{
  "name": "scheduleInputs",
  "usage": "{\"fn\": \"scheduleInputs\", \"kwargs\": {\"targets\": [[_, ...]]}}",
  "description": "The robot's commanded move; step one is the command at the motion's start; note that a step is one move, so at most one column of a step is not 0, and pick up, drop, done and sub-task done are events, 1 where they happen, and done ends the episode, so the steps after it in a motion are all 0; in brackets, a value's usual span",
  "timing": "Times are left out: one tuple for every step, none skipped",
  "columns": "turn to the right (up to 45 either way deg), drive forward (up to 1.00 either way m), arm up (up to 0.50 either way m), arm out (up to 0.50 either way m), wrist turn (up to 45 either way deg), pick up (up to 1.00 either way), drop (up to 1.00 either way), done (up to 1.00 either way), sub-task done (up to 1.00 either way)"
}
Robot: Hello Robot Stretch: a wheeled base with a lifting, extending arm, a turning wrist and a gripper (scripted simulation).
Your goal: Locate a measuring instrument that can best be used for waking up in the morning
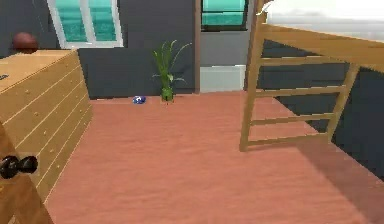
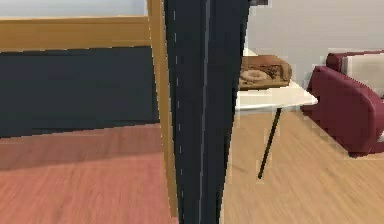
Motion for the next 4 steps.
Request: {"fn": "scheduleInputs", "kwargs": {"targets": [[0.0, 1.00, 0.00, 0.00, 0.0, 0.00, 0.00, 0.00, 0.00], [0.0, 1.00, 0.00, 0.00, 0.0, 0.00, 0.00, 0.00, 0.00], [45.0, 0.00, 0.00, 0.00, 0.0, 0.00, 0.00, 0.00, 0.00], [3.0, 0.00, 0.00, 0.00, 0.0, 0.00, 0.00, 0.00, 0.00]]}}
